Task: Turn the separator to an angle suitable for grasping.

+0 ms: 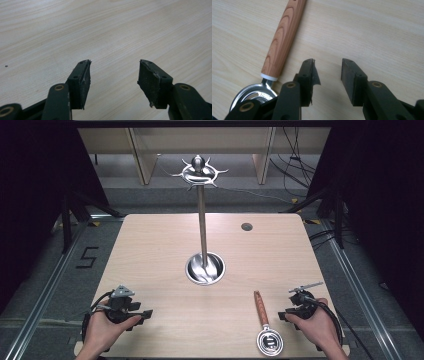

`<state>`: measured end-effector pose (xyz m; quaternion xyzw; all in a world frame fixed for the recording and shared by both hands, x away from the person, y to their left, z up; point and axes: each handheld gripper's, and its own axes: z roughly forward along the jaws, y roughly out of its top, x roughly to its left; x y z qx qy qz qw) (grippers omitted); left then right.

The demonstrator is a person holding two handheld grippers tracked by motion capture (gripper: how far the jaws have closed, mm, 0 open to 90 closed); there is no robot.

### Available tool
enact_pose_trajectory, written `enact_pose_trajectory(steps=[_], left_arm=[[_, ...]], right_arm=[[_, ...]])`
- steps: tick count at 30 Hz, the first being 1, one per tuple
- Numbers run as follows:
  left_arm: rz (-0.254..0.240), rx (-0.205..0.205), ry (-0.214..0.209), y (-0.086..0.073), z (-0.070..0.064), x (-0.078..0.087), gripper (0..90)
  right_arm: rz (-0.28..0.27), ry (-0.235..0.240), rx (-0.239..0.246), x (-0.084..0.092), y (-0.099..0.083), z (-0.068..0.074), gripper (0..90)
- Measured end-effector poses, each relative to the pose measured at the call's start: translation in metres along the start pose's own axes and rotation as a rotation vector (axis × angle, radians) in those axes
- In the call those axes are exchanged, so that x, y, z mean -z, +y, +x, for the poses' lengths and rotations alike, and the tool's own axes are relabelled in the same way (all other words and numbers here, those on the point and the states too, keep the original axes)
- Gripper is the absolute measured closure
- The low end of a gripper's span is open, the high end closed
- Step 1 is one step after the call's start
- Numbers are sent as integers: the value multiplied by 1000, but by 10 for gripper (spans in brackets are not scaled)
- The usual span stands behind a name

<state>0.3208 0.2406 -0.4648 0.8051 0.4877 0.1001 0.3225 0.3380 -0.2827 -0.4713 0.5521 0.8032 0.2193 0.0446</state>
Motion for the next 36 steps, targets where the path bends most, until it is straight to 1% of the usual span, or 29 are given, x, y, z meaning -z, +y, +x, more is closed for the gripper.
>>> enact_pose_trajectory(steps=[1,4,5,6,7,8,9,10,11,12,13,14,16,19,20,22,23,24,25,26,27,29,30,31,32,33,34,35,36], left_arm=[[-2,4,0,0,0,0,416],[-5,2,-6,1,0,1,414],[-6,4,-1,1,0,0,414],[-1,3,3,1,-1,1,414],[0,7,-1,1,-1,-1,414],[1,-8,-7,1,-1,-1,415],[1,-8,-7,1,-1,-1,416],[0,-20,1,1,-1,-2,418],[0,-20,1,1,-1,-2,418],[-3,-24,-2,1,-2,-1,418],[-3,-24,-2,1,-2,-1,418],[-7,-31,4,2,-4,1,418],[-14,-32,-7,2,-3,0,418],[-7,-33,0,2,-3,1,418],[-2,-30,-8,2,-2,0,417],[-12,-19,-3,2,-1,0,415],[-12,-19,-3,2,-1,0,414],[-13,-21,-15,2,0,1,413],[-18,-24,-9,2,1,1,413],[-27,-24,-8,3,1,2,413],[-27,-37,-11,4,1,5,414],[-34,-38,-11,4,1,5,412],[-34,-40,-13,5,1,6,412],[-30,-43,-17,5,1,6,411],[-29,-45,-17,5,1,6,410],[-29,-45,-17,5,1,6,410],[-28,-31,-14,4,1,5,409],[-28,-29,-18,4,1,4,409],[-26,-31,-19,4,1,4,409]], right_arm=[[12,-2,7,0,0,0,630],[31,12,-15,1,2,6,650],[14,9,16,2,4,6,671],[29,11,-6,4,5,10,701],[16,8,30,4,7,10,741],[0,10,-10,2,8,16,769],[0,10,-10,2,8,16,769],[47,-13,-20,6,17,22,836],[63,-20,-32,7,20,24,849],[72,-59,-10,6,26,23,866],[72,-59,-10,6,26,23,866],[85,-73,-25,3,35,22,900],[102,-76,-28,-3,45,21,900],[124,-76,-27,-9,52,21,900],[154,-79,0,-21,59,21,900],[179,-63,35,-30,63,24,900],[179,-63,35,-30,63,24,900],[204,-64,22,-33,65,28,900],[244,-70,-27,-34,66,32,900],[263,-59,-38,-34,67,34,900],[265,-56,-17,-35,67,33,900],[253,-54,-25,-36,67,34,900],[227,-59,-9,-38,67,34,900],[225,-54,7,-39,67,34,900],[202,-54,61,-42,68,31,900],[202,-54,61,-42,68,31,900],[208,-60,68,-42,71,34,900],[205,-58,61,-43,71,35,900],[210,-49,69,-43,73,36,900]])
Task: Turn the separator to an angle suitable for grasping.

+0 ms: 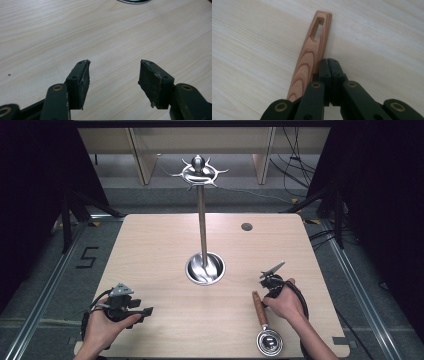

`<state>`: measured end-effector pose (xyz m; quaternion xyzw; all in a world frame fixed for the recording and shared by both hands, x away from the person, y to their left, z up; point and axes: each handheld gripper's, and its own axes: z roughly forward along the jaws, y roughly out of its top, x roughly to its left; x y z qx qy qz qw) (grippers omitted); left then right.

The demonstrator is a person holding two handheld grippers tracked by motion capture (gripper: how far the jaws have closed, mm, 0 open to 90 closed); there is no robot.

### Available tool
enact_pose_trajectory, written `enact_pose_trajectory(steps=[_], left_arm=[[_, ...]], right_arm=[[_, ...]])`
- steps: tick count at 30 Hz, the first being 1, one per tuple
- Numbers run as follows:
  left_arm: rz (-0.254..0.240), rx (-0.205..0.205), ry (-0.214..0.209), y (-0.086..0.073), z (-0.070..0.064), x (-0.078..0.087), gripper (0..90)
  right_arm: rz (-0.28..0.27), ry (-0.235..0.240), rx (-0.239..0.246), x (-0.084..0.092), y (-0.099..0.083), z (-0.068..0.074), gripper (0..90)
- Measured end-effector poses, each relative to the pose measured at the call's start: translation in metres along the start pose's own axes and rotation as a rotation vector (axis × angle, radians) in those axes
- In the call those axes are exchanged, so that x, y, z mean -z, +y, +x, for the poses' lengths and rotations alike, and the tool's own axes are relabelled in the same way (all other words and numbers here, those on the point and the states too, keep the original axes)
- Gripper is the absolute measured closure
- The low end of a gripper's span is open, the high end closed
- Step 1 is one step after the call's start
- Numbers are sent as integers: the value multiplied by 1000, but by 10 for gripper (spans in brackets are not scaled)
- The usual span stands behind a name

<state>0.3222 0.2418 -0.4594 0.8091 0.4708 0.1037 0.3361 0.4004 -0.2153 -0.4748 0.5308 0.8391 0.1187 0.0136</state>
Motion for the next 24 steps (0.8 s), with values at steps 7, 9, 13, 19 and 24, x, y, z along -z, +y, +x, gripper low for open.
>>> enact_pose_trajectory(steps=[7,9,13,19,24], left_arm=[[-1,12,14,-1,-1,-2,408],[1,14,16,-1,-1,-2,409],[6,9,-9,0,1,-3,408],[4,26,-13,0,-2,-7,406],[24,23,-20,-3,-8,-10,398]], right_arm=[[5,7,29,-3,7,20,900],[-5,37,34,-3,6,29,889],[5,32,13,7,6,33,793],[50,88,-44,21,1,41,685],[99,63,33,21,-10,50,582]])
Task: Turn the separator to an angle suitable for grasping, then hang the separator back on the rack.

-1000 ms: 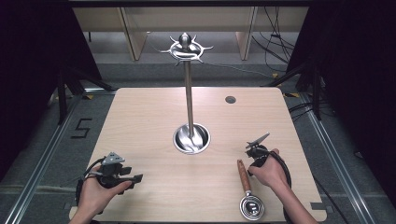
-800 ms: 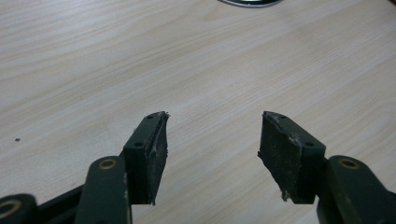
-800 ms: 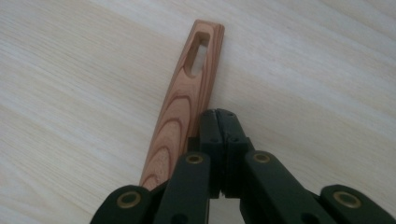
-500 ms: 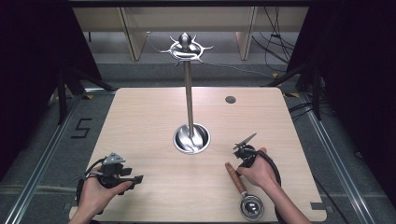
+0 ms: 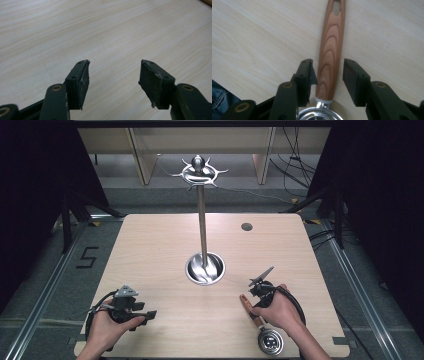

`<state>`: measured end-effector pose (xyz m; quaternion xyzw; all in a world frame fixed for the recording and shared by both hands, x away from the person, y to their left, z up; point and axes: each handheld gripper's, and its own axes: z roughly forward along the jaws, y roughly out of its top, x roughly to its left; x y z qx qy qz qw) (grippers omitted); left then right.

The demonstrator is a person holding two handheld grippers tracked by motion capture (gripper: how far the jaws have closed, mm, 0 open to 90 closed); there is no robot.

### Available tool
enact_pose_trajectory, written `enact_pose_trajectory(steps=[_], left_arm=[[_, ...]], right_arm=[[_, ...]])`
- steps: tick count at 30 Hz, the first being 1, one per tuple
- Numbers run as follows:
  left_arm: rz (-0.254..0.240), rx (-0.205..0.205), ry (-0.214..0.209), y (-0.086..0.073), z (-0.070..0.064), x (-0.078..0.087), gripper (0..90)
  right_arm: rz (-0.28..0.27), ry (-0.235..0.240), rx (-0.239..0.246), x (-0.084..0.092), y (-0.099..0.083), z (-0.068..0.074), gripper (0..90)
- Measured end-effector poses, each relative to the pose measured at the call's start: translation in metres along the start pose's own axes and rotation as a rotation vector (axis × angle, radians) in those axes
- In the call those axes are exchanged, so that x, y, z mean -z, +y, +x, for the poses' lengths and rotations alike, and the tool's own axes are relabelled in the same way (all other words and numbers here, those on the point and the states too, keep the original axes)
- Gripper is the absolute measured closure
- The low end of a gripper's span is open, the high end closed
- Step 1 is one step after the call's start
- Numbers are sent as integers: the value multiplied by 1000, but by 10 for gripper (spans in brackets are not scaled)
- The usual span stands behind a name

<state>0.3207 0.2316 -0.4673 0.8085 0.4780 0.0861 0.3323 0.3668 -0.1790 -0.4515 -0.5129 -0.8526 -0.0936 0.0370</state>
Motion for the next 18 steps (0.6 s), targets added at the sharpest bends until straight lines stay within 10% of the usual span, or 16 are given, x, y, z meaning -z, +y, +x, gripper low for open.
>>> enact_pose_trajectory(steps=[18], left_arm=[[4,14,-9,-2,4,0,381]], right_arm=[[33,-30,30,-5,-2,-6,543]])
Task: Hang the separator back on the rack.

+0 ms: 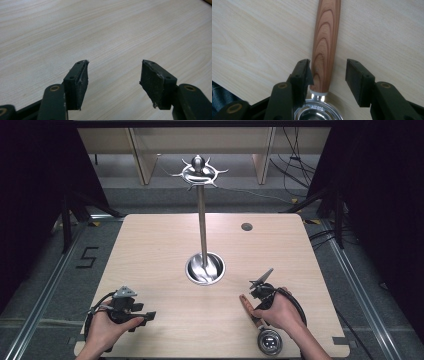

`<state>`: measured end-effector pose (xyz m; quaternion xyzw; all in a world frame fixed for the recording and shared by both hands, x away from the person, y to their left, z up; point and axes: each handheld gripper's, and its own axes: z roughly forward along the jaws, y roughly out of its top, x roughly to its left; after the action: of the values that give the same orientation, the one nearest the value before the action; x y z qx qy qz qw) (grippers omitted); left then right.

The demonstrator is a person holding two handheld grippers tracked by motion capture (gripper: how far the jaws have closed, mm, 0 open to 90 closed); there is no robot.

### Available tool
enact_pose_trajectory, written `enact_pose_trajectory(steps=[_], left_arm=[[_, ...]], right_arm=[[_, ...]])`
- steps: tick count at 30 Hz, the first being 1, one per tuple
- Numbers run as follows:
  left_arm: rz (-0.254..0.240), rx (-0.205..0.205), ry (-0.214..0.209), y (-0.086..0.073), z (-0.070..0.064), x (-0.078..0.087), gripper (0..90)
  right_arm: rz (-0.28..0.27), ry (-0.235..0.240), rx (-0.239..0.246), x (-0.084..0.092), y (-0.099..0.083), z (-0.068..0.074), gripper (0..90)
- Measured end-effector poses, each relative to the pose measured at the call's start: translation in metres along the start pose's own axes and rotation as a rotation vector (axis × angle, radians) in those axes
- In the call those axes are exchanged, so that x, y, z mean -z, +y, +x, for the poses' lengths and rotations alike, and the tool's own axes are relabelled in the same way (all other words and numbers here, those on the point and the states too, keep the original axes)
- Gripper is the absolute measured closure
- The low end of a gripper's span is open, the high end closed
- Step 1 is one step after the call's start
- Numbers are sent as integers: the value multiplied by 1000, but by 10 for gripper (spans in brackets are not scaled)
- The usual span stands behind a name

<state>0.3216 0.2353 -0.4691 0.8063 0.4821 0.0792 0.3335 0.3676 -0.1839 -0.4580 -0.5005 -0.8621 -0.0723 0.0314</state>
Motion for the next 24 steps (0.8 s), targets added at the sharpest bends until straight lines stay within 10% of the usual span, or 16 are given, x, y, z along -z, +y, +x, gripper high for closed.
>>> enact_pose_trajectory(steps=[24], left_arm=[[-3,25,-22,0,1,-2,371]], right_arm=[[58,-4,-45,-9,3,6,576]])
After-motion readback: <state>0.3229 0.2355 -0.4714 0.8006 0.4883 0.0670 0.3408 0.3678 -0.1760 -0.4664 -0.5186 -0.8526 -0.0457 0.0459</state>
